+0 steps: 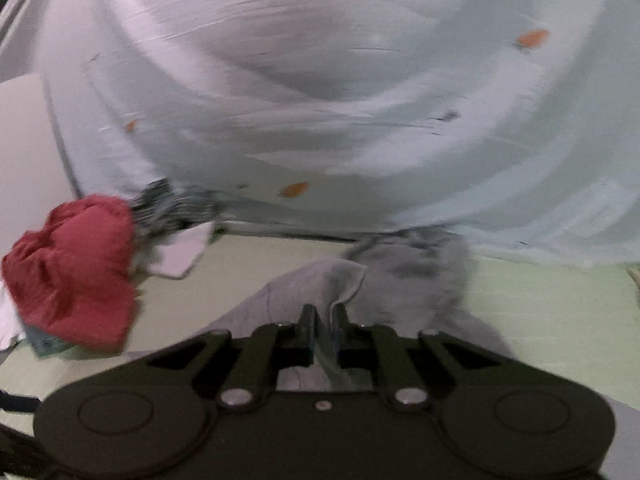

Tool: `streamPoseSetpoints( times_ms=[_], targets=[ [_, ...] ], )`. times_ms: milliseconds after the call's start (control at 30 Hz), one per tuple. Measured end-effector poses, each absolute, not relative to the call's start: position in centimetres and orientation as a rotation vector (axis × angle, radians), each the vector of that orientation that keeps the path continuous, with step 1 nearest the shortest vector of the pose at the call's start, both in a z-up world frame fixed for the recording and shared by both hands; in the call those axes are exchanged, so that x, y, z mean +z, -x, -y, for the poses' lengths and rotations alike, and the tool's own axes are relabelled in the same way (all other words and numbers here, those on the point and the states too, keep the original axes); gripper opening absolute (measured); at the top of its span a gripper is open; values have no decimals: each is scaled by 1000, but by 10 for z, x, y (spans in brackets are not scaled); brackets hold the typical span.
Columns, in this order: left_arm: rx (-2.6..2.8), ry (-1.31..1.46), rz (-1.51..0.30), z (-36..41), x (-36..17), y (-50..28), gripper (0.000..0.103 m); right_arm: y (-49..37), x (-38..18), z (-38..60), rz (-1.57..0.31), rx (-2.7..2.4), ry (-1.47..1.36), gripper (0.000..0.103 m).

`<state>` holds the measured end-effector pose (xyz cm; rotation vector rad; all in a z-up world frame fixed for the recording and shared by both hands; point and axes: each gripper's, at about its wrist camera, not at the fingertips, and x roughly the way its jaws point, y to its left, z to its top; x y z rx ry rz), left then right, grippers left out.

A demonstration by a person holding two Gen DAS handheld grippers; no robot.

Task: Fold clothes

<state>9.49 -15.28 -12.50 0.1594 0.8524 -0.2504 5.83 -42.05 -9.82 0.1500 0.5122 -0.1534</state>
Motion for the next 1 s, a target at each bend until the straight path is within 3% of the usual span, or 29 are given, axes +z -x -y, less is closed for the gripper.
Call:
streamPoseSetpoints(
  times_ms=[200, 467, 1000],
  targets=[
    [-299, -201, -786, 191, -116, -116, 94, -45, -114, 486, -520, -266, -181, 9],
    [-357, -270, -860, 236, -138, -136, 94, -27, -129, 552, -498, -431, -277, 9],
    [-338, -339, -942, 249, -156, -151, 94, 36, -142, 648, -492, -782, -305, 9]
  ],
)
